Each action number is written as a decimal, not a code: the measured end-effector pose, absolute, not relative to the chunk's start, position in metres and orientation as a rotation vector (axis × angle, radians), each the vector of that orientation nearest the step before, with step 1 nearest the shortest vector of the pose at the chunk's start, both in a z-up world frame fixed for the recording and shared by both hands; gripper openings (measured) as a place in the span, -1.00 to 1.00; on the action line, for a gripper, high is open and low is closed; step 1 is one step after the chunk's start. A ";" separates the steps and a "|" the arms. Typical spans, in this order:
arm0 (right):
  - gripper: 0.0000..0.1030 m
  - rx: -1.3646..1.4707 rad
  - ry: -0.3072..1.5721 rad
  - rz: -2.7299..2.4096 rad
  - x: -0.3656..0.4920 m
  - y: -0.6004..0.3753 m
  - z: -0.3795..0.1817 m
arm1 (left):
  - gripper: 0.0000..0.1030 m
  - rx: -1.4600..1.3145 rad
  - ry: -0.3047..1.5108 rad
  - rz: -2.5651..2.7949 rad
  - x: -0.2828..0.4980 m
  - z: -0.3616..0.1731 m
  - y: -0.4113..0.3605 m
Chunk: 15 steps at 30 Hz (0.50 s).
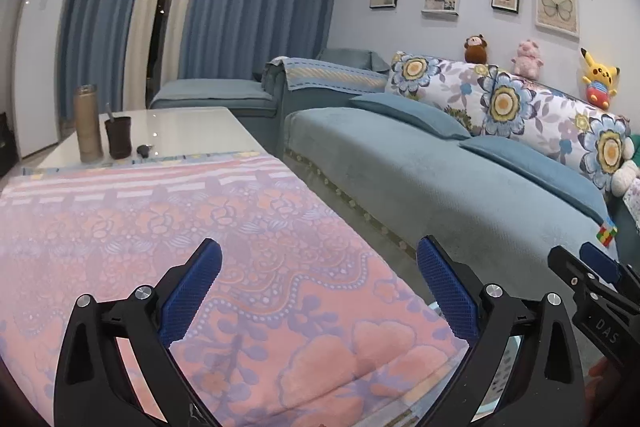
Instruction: Collect trash
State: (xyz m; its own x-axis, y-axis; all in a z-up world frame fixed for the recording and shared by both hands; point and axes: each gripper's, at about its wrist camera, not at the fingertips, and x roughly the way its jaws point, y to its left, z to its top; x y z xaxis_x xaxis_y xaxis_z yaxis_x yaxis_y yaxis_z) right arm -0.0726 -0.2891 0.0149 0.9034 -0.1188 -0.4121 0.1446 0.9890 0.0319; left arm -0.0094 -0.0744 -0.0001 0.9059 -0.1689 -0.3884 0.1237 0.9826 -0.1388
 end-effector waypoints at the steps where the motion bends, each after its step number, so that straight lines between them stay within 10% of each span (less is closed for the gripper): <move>1: 0.24 0.061 0.420 -0.136 -0.073 -0.289 0.015 | 0.84 -0.107 0.409 -0.146 -0.010 0.000 -0.074; 15: 0.25 0.058 0.423 -0.133 -0.070 -0.286 0.016 | 0.85 -0.096 0.410 -0.120 -0.010 0.001 -0.074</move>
